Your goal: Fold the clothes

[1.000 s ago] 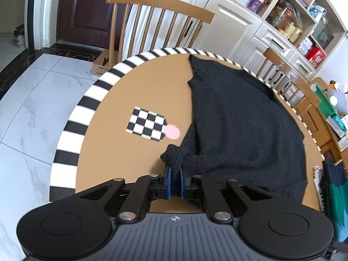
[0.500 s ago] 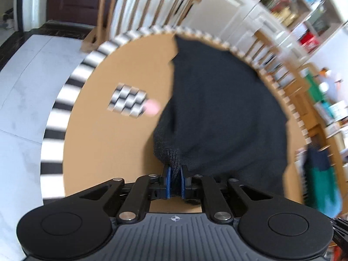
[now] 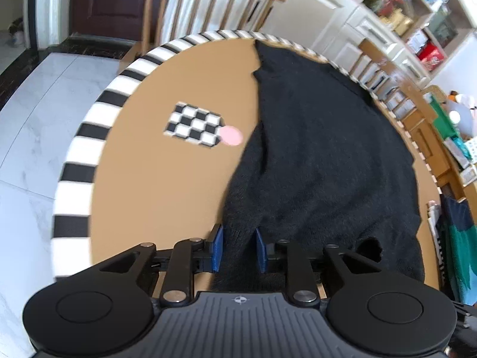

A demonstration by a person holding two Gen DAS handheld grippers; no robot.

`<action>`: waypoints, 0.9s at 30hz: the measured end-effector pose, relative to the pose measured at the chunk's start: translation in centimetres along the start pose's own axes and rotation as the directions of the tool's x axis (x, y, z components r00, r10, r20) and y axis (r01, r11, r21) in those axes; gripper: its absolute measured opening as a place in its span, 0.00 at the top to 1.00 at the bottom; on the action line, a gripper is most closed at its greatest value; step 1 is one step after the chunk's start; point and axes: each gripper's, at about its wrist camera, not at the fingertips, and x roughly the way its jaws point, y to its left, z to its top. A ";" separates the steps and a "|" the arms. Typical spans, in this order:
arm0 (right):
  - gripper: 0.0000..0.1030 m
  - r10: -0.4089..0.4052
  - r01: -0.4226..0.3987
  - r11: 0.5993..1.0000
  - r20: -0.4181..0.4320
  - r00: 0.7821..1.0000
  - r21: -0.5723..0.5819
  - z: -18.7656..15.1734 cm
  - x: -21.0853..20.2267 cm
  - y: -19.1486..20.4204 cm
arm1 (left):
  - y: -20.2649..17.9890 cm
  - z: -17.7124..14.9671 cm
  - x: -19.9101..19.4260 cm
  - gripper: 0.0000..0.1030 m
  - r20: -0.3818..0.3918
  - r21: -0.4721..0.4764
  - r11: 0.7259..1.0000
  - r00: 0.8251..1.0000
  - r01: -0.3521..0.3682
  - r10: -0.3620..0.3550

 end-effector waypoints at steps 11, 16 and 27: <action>0.95 -0.084 0.127 0.931 -0.138 0.987 0.343 -2.5 -6.1 -8.1 | -1.0 -0.8 0.2 0.78 -0.020 0.113 0.993 1.000 0.016 -0.014; 0.63 -0.100 0.135 0.938 -0.123 0.987 0.318 -2.9 -5.9 -7.1 | -0.2 -0.5 -2.4 0.75 0.035 0.136 0.991 0.999 0.012 -0.017; 0.58 -0.137 0.150 0.967 -0.078 0.988 0.206 -2.1 -5.1 -6.3 | -4.6 -3.2 -1.1 0.57 0.022 0.445 0.895 1.000 0.004 -0.016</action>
